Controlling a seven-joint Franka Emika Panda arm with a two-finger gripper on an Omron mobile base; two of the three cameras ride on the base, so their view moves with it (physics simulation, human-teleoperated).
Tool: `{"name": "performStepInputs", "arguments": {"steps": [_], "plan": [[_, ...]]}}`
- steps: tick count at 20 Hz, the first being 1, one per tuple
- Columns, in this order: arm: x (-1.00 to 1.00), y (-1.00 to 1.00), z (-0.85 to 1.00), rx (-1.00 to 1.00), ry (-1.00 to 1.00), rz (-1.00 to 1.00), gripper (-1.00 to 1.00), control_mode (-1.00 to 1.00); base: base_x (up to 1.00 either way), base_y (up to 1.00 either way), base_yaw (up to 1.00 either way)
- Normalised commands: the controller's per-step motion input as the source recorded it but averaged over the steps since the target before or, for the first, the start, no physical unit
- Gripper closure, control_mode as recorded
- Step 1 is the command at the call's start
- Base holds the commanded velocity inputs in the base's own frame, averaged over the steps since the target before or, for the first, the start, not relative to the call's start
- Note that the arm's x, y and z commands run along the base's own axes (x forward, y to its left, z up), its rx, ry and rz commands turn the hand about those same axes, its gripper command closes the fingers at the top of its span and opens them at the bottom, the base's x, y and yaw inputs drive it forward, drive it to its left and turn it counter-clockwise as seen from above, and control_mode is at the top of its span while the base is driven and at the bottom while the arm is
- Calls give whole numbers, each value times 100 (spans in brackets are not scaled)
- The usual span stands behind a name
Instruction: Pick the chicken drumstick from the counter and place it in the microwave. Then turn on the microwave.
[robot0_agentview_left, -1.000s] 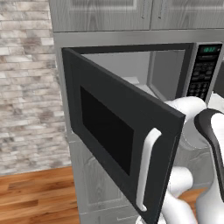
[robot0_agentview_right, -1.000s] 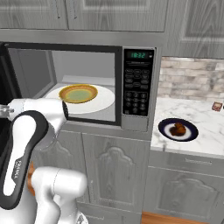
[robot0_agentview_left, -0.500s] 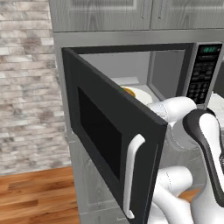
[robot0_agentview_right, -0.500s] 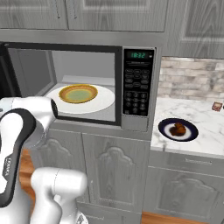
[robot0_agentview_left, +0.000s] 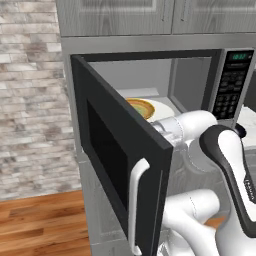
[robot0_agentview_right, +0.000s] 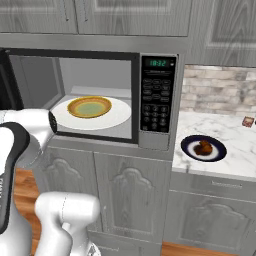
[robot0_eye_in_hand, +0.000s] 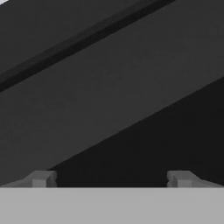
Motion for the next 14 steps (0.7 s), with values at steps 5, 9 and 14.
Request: {"name": "performStepInputs", "arguments": {"steps": [5,9,14], "plan": [[0,11,0,0,-9,0,-100,-100,0,0,0],[0,15,0,0,-8,0,-100,-100,0,0,0],[0,19,0,0,-8,0,-100,-100,0,0,0]]}}
